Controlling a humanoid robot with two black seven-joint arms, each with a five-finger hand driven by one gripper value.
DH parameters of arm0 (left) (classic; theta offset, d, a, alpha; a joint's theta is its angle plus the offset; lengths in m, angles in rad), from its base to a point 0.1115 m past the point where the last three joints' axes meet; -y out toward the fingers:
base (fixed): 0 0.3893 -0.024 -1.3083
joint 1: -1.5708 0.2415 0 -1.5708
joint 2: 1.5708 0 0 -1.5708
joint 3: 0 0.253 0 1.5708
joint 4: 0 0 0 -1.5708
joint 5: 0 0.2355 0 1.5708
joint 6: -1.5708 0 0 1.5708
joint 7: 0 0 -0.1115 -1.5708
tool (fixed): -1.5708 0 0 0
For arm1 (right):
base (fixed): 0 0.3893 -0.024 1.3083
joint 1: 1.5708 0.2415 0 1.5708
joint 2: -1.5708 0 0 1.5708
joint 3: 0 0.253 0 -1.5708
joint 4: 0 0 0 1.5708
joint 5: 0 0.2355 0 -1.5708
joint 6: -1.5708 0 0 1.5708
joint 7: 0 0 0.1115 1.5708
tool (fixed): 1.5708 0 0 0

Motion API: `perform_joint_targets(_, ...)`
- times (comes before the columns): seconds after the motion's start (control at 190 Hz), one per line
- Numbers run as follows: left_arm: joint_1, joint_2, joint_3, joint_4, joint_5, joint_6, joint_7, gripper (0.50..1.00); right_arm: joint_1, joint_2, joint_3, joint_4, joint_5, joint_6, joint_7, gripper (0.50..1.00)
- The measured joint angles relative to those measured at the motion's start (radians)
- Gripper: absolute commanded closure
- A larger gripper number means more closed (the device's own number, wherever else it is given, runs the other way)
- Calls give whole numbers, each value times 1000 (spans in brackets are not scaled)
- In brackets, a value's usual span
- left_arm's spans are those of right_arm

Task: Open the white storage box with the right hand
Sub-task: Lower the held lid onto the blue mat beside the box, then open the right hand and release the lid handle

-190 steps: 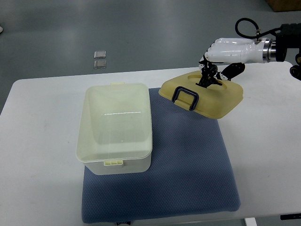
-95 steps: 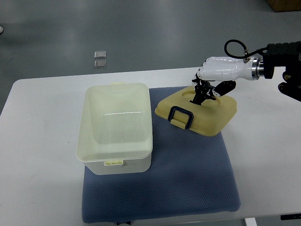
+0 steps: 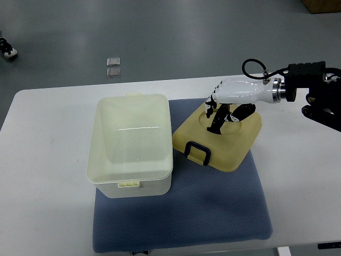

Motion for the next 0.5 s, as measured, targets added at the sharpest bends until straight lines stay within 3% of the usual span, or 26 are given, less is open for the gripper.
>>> perform_joint_targets(0.037,0,0,0,0,0,0,0,500,-2,1,1,0,1,-1,0,673)
perform_joint_targets(0.142,0,0,0,0,0,0,0,500,-8,2,2,1,6,1,0,644)
perform_joint_targets(0.325,0,0,0,0,0,0,0,500,-9,3,2,6,32,28,0,644)
perform_joint_targets(0.499,0,0,0,0,0,0,0,500,-6,-7,4,13,81,100,0,642)
